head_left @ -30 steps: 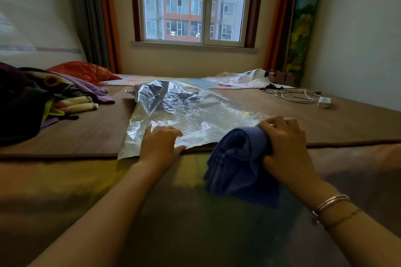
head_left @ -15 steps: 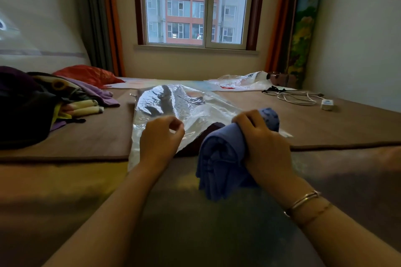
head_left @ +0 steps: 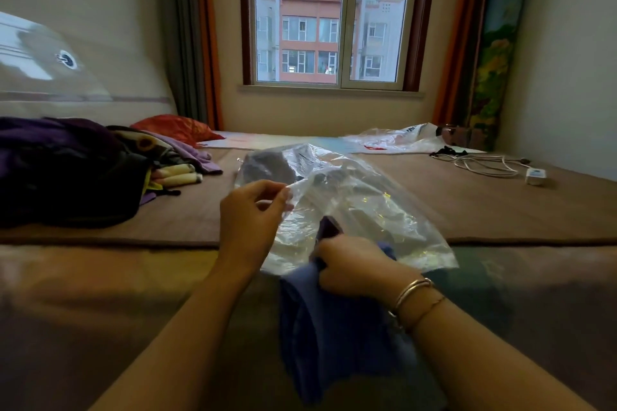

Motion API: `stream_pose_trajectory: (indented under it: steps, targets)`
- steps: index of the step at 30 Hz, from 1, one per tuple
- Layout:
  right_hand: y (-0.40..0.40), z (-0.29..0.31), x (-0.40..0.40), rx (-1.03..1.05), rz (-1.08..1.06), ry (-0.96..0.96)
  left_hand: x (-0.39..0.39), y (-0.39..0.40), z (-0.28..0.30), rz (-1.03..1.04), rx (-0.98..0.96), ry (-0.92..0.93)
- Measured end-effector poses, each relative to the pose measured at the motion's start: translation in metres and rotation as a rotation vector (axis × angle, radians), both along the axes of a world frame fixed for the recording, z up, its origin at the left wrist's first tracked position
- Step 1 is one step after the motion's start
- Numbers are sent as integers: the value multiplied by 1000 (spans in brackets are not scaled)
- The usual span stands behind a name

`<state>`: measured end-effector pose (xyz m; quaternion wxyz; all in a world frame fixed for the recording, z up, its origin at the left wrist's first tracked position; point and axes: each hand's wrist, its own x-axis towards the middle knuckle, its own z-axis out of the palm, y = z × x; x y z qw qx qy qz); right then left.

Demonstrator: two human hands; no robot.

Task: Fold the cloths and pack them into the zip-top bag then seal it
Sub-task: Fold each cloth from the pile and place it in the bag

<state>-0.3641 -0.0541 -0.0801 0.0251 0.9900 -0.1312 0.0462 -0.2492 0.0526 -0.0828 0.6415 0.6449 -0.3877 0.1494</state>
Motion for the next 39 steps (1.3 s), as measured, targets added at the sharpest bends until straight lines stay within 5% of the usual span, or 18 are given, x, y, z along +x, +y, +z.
stream_pose_trajectory:
  steps: [3,12,19,24,33,39]
  targets:
    - [15,9,-9,-38,-14,109,1,5,1,2,-44,0]
    - [62,35,-34,-201,76,-472,12,6,9,52,-20,-59]
    - [45,29,-34,-281,125,-844,24,3,-4,207,263,-531]
    - [25,15,-28,-326,77,-759,12,-6,-14,179,465,-523]
    - [-23,0,-15,112,-177,94,3,-19,4,64,232,-444]
    - [-23,12,-32,371,-217,-102,-11,-25,21,-24,235,-420]
